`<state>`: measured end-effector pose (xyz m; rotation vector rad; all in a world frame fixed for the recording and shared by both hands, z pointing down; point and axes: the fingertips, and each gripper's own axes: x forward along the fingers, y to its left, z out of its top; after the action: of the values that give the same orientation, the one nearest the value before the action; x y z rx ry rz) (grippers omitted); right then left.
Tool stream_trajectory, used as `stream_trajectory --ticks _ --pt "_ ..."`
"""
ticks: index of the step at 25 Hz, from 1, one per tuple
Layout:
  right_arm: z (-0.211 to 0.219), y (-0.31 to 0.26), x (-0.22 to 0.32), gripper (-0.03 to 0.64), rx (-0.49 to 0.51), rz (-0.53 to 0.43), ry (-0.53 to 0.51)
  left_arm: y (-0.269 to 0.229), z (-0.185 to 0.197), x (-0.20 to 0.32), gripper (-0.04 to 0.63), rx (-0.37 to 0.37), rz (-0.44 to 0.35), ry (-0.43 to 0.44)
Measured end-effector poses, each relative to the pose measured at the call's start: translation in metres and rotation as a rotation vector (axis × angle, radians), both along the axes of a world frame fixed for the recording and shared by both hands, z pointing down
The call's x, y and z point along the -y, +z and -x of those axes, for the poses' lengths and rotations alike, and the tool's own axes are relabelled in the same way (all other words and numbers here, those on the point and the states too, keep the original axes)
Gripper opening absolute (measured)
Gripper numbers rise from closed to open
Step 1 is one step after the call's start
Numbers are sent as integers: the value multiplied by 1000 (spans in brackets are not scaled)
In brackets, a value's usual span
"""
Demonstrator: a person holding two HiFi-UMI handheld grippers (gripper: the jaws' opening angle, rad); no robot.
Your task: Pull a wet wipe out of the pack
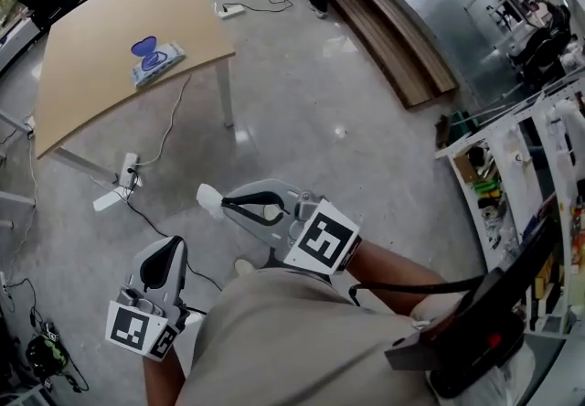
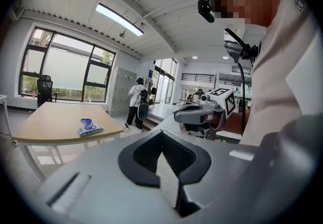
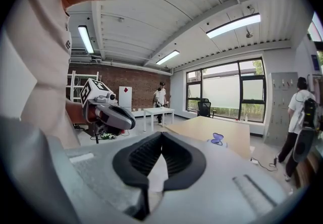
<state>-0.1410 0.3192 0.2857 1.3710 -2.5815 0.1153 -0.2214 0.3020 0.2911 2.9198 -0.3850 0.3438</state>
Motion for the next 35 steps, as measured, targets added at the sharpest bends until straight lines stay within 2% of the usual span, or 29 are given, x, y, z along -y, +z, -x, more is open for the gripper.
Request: stream_trajectory --ticks 4,12,16,18,23,28,35 --pt "19 0 -3 3 -37 -8 -2 5 19 -1 3 6 5 16" --pt "51 -5 -8 3 -27 -12 -12 9 50 -6 3 8 13 4" --pt "63 -3 -5 3 -92 -24 -44 13 60 -6 3 9 12 4" --pt "66 -1 -5 3 -91 -24 -52 15 64 -4 3 10 14 0" --pt "69 -3 -5 3 -61 -11 -40 15 63 -3 3 5 25 6" --pt "68 -6 -1 3 -114 -20 -45 18 60 -5 3 -4 29 15" --pt "59 2 0 3 -68 1 -24 30 52 -1 3 -2 44 20"
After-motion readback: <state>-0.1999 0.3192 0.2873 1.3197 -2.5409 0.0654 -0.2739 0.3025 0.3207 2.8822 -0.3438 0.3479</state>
